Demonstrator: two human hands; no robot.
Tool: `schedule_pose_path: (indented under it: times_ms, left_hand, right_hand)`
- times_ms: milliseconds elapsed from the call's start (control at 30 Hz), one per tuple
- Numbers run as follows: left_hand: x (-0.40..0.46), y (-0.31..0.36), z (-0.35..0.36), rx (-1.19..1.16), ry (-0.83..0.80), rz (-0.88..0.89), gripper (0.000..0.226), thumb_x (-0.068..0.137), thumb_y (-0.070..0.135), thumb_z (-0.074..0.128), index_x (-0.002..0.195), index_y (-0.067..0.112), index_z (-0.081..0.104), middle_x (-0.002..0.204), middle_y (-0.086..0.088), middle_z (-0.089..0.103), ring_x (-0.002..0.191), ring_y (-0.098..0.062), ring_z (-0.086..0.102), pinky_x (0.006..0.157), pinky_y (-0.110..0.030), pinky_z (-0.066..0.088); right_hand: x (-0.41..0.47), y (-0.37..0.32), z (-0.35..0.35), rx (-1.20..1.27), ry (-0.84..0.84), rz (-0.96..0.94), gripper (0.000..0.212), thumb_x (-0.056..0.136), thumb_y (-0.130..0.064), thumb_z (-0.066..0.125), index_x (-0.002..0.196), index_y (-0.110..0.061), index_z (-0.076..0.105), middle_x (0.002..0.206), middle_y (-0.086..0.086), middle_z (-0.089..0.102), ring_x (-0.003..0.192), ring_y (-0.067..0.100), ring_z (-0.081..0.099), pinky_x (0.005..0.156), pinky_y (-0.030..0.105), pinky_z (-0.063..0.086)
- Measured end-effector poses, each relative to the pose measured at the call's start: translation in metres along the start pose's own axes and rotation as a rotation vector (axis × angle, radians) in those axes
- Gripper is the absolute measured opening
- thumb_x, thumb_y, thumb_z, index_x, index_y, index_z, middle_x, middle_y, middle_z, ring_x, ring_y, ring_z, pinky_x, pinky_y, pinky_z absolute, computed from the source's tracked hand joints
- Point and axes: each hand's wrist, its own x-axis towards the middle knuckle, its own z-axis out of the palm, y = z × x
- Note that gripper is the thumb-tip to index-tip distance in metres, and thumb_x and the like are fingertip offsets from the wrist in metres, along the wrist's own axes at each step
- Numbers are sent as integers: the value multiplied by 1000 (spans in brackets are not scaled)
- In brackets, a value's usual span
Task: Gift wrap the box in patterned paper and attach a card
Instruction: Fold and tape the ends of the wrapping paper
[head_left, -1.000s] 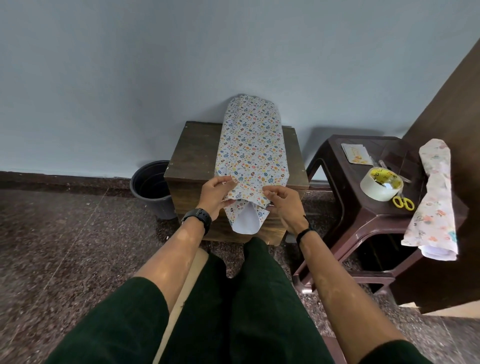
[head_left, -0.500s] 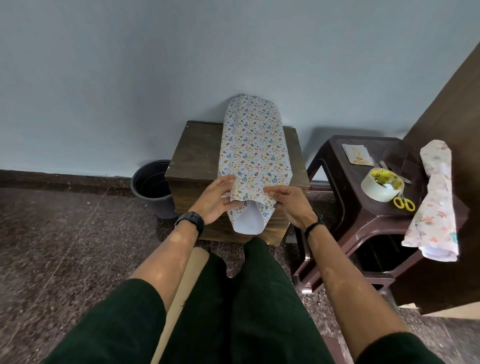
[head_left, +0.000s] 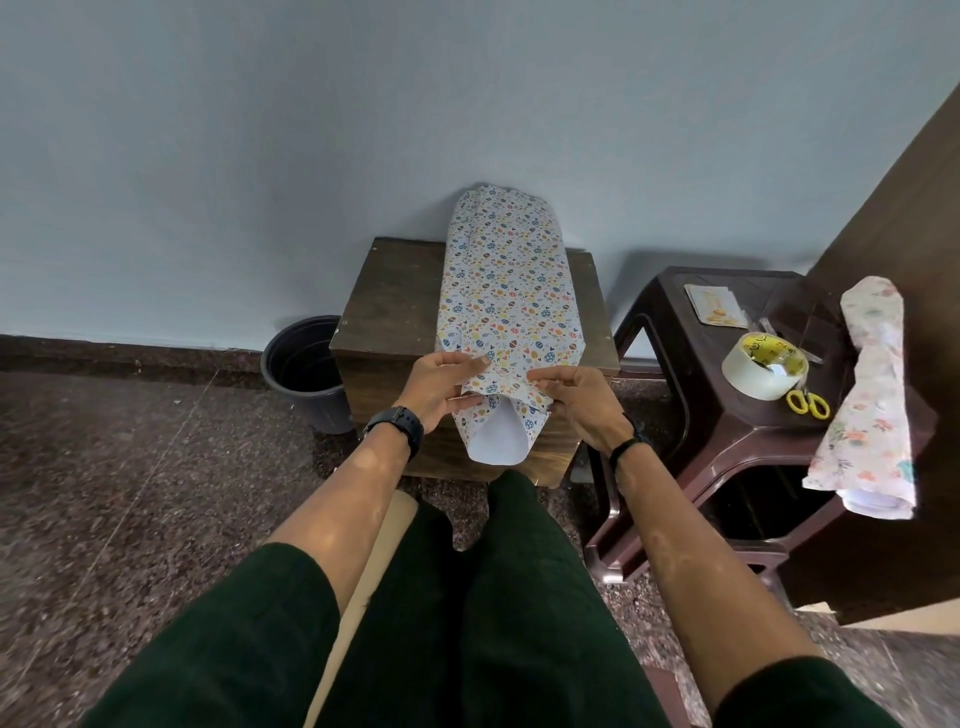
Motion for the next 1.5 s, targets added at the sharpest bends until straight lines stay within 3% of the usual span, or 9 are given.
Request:
schedule_pose_path:
  times_ms: [267,433,600,733,1000,1133,1300,1400,1500]
  left_hand:
    - [0,5,-1,21,43,-41,4,95,8,54,95,11,56,107,-10,60,86,-22,62,64,-34,58]
    - [-2,4,0,-83,136,13,9,88,-3,60,91,5,59,108,-15,61,82,-21,61,52,-27,57]
    - [-4,7,4,-93,116,6,34,87,-6,60,120,-4,53,101,-10,61,81,-16,59,54,-22,57]
    - [-7,8,5,-101,81,-41,34,87,2,63,119,4,52,110,-9,57,79,-18,55,53,-23,56]
    - [-8,10,5,7,-22,-42,24,91,13,61,111,3,52,122,-15,55,83,-27,65,76,-36,59]
    - [-10,12,14,67,-42,-66,22,88,26,65,95,9,54,112,0,54,97,-28,63,83,-38,56]
    - [-7,12,21,129,26,-75,59,80,10,74,128,-3,41,127,-12,48,117,-30,53,77,-38,56]
    - [-6,10,20,149,58,-50,24,82,-5,67,94,5,48,119,-15,55,114,-29,55,76,-37,53]
    - [-4,1,15,122,80,-21,26,80,-6,68,79,10,48,110,-15,60,103,-27,58,71,-33,53]
  right_hand:
    - [0,-3,-1,-24,13,4,18,91,5,52,96,-3,68,113,13,63,112,38,58,98,54,46]
    - [0,-4,-2,-49,13,7,17,92,4,54,98,-3,68,121,17,62,106,30,60,96,49,48]
    - [-1,-7,-7,-69,18,13,20,92,5,53,106,3,66,121,14,61,106,26,60,94,39,50]
    - [-2,-8,-7,-125,10,-3,22,92,5,52,108,2,66,121,11,61,104,22,58,95,38,49]
    - [5,-2,-12,-198,26,-21,22,91,5,53,102,-5,70,125,11,59,115,29,55,99,46,47]
    - [6,-1,-14,-214,23,-34,23,90,6,54,103,-3,70,127,11,59,116,25,54,101,44,46]
    - [5,-2,-14,-228,28,-43,22,90,6,54,103,-3,70,125,12,60,112,27,57,98,44,48]
    - [4,-3,-14,-221,27,-43,21,89,6,55,103,-2,69,114,7,62,110,32,58,96,46,49]
    - [3,-3,-14,-207,23,-48,21,89,6,55,103,-1,69,119,11,63,108,29,59,96,42,49]
